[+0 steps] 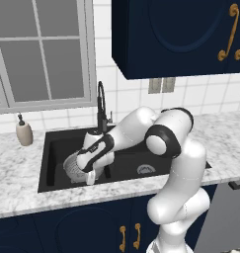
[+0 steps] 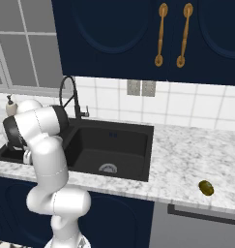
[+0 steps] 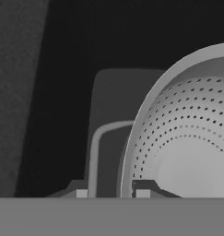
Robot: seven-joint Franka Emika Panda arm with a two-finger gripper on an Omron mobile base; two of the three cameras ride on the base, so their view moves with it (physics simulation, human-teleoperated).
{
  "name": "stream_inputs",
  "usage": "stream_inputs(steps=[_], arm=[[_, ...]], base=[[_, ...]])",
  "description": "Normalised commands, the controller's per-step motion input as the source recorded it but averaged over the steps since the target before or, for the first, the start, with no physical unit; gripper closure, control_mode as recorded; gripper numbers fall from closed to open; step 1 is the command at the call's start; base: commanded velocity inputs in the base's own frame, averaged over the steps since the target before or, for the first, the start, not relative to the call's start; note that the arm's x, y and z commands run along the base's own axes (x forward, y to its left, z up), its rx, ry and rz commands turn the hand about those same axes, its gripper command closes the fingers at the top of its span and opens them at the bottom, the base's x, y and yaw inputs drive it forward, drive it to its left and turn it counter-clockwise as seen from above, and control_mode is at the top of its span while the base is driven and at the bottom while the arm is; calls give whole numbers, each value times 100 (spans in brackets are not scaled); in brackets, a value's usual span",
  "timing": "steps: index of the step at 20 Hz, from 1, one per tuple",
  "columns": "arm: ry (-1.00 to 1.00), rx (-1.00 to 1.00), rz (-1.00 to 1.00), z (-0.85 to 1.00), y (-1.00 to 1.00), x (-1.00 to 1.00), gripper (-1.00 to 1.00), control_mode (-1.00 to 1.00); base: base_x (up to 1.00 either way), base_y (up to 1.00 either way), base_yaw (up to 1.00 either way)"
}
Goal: Put the colander in the sink, put the kiwi in the colander, and turn on the sink faucet and pour water over the colander.
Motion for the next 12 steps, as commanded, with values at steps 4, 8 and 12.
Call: stream_inputs(steps=[4,8,12], arm=[[0,0,0,-33,0,21,100,-100],[0,0,0,-26,0,25,100,-100],[0,0,0,-17,0,28,100,-100]], base=[[0,0,0],[0,0,0],[0,0,0]])
